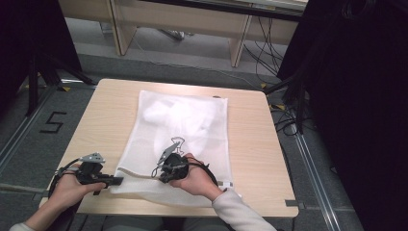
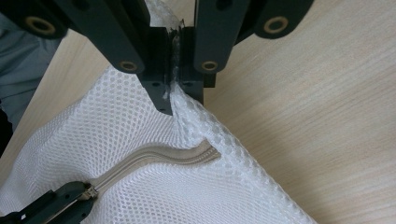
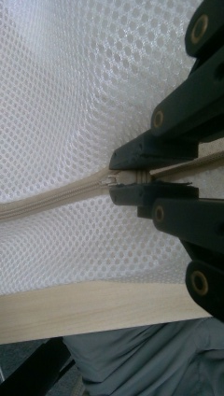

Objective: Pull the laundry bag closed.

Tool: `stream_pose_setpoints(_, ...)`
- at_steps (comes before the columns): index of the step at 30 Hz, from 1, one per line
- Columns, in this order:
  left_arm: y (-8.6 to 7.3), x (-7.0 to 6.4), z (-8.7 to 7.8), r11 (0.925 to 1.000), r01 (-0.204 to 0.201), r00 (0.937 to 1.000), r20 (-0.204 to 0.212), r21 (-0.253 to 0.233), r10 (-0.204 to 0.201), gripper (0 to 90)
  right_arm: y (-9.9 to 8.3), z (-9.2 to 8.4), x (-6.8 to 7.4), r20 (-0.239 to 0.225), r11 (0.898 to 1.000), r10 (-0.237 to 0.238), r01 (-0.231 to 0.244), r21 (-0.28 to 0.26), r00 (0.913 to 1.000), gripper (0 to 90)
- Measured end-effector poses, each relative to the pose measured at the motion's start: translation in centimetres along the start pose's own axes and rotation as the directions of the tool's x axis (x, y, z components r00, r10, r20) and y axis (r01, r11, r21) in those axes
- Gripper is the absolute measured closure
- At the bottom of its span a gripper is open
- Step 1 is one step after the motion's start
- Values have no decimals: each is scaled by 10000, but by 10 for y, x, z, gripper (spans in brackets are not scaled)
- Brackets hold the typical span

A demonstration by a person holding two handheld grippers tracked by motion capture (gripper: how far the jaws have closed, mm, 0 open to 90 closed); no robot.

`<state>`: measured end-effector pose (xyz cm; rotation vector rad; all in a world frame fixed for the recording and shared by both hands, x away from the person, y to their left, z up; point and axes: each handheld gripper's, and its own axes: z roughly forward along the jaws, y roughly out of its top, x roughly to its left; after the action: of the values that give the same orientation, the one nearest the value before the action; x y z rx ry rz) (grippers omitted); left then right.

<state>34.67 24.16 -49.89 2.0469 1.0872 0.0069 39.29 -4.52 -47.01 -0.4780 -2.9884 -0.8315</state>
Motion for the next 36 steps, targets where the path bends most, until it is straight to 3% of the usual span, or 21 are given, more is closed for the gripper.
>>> stream_pose_setpoints(7,0,1,0,10000,-19,9999,144,80,18,851,-2,-3,-1,3,9998,201,-201,89,9998,823)
stream_pose_setpoints(36,0,1,0,10000,-12,10000,53,73,12,851,-9,-10,-4,112,9999,152,-152,24,9998,823)
